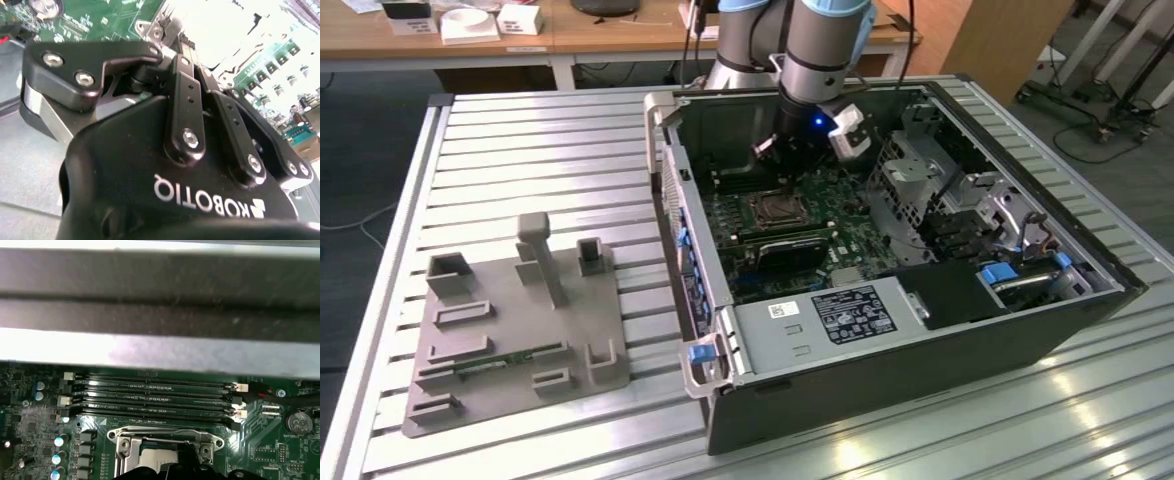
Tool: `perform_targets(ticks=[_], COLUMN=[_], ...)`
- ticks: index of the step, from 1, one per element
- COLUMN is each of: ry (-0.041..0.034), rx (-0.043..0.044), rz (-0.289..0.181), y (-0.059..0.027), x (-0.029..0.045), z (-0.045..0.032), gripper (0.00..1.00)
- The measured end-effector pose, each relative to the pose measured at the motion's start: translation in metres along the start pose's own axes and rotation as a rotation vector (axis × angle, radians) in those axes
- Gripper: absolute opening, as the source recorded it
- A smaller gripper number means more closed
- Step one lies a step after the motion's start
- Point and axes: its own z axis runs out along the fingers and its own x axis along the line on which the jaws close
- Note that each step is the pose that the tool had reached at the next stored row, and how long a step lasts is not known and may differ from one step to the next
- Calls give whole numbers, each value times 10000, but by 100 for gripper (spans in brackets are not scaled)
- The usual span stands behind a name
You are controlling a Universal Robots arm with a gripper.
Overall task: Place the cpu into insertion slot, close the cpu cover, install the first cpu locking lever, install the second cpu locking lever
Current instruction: 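Install the second cpu locking lever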
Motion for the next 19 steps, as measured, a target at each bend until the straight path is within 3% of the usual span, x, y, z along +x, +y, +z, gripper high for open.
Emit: perform_targets(ticks=[6, 19], ry=[7, 12], rx=[125, 242], rz=[-4, -7], y=[-10, -174], x=[0, 9], z=[-18, -25], gripper=[10, 10])
